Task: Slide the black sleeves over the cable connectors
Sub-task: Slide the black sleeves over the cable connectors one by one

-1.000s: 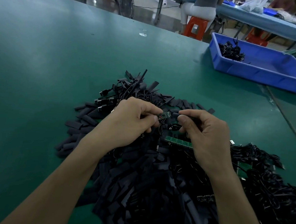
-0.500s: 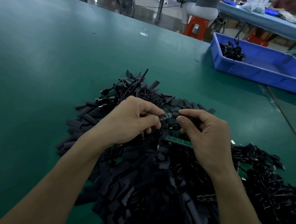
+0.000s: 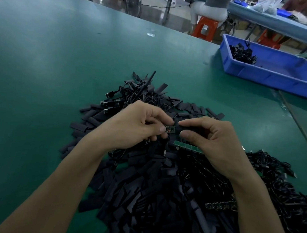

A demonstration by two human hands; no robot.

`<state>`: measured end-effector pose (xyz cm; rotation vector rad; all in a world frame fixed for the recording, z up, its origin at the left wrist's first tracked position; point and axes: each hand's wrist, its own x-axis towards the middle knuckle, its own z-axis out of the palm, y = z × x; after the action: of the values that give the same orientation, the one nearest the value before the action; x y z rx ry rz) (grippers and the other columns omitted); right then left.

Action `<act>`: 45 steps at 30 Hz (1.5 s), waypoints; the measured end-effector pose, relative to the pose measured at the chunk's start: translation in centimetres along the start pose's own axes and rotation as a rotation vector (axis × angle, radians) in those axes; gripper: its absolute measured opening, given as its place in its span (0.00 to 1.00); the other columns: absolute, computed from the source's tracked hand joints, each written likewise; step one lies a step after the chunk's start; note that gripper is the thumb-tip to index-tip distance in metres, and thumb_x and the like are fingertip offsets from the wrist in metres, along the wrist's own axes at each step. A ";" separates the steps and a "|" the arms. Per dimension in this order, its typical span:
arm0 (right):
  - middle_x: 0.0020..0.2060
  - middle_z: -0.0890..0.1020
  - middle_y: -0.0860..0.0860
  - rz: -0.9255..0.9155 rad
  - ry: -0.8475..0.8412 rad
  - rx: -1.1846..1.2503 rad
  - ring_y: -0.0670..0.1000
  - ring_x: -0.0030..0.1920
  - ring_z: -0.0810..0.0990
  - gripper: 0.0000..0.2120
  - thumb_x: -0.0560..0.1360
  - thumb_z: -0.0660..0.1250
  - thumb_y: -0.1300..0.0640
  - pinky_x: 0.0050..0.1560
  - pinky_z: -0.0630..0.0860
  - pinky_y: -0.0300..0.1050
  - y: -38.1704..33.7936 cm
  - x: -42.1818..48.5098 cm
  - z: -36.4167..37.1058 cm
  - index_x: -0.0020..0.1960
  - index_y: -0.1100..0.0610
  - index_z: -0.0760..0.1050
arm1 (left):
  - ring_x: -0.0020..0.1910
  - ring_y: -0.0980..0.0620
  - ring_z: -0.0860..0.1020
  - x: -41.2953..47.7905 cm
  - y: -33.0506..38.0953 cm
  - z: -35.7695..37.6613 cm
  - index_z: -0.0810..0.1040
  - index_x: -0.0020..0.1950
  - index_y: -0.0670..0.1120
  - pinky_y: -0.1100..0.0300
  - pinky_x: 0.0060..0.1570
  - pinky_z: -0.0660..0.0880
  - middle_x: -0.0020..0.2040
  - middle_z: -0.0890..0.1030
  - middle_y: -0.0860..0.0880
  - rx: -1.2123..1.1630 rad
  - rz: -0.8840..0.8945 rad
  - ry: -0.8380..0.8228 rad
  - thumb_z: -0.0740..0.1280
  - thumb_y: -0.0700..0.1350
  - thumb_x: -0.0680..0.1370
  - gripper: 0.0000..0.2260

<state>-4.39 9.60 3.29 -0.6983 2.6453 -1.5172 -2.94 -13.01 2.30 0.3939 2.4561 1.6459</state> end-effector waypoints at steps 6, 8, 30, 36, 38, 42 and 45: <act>0.43 0.86 0.41 -0.024 0.029 0.070 0.39 0.42 0.84 0.09 0.70 0.73 0.52 0.44 0.77 0.30 -0.3 -0.2 0.1 0.50 0.47 0.83 | 0.35 0.60 0.80 0.0 0.1 -0.1 0.78 0.53 0.46 0.69 0.35 0.75 0.42 0.87 0.51 -0.100 -0.012 -0.004 0.69 0.38 0.80 0.05; 0.39 0.85 0.39 -0.027 0.045 0.084 0.37 0.38 0.82 0.08 0.72 0.74 0.57 0.40 0.76 0.28 -0.2 -0.2 0.2 0.49 0.47 0.83 | 0.34 0.59 0.80 0.1 0.1 -0.1 0.79 0.51 0.45 0.69 0.35 0.75 0.42 0.87 0.50 -0.119 -0.021 -0.007 0.69 0.37 0.80 0.04; 0.35 0.85 0.44 -0.079 0.141 0.104 0.45 0.34 0.83 0.07 0.71 0.72 0.50 0.37 0.77 0.34 0.0 -0.7 1.3 0.49 0.46 0.83 | 0.38 0.58 0.83 0.3 0.0 1.0 0.81 0.48 0.55 0.59 0.43 0.78 0.38 0.86 0.57 0.003 -0.002 0.128 0.74 0.49 0.77 0.03; 0.36 0.86 0.45 -0.065 0.136 0.131 0.46 0.35 0.85 0.09 0.70 0.73 0.51 0.39 0.79 0.35 -0.1 -0.8 1.3 0.50 0.48 0.83 | 0.34 0.53 0.83 0.1 0.4 1.1 0.84 0.41 0.54 0.49 0.40 0.81 0.34 0.85 0.57 0.084 -0.017 0.161 0.73 0.51 0.77 0.06; 0.38 0.86 0.45 -0.062 0.114 0.122 0.46 0.36 0.85 0.11 0.69 0.73 0.50 0.40 0.79 0.35 -0.2 -0.7 1.4 0.51 0.48 0.83 | 0.34 0.56 0.83 0.1 0.4 1.1 0.84 0.42 0.52 0.54 0.42 0.83 0.35 0.85 0.56 0.051 -0.014 0.153 0.73 0.49 0.77 0.05; 0.39 0.86 0.43 -0.064 0.130 0.133 0.45 0.37 0.85 0.10 0.70 0.73 0.51 0.40 0.79 0.33 -0.1 -0.6 1.5 0.51 0.48 0.83 | 0.35 0.57 0.83 0.2 0.3 1.1 0.84 0.43 0.52 0.61 0.41 0.81 0.36 0.86 0.56 0.036 -0.008 0.134 0.73 0.47 0.78 0.04; 0.37 0.86 0.44 -0.056 0.156 0.126 0.46 0.35 0.84 0.08 0.70 0.72 0.51 0.38 0.78 0.34 0.1 -0.7 1.6 0.49 0.47 0.83 | 0.35 0.57 0.83 0.2 0.3 1.2 0.84 0.44 0.52 0.62 0.40 0.80 0.37 0.86 0.55 0.019 -0.009 0.133 0.73 0.45 0.78 0.03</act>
<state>-3.46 8.57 2.23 -0.6775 2.6278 -1.8054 -2.74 -11.80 2.15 0.2842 2.5659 1.6983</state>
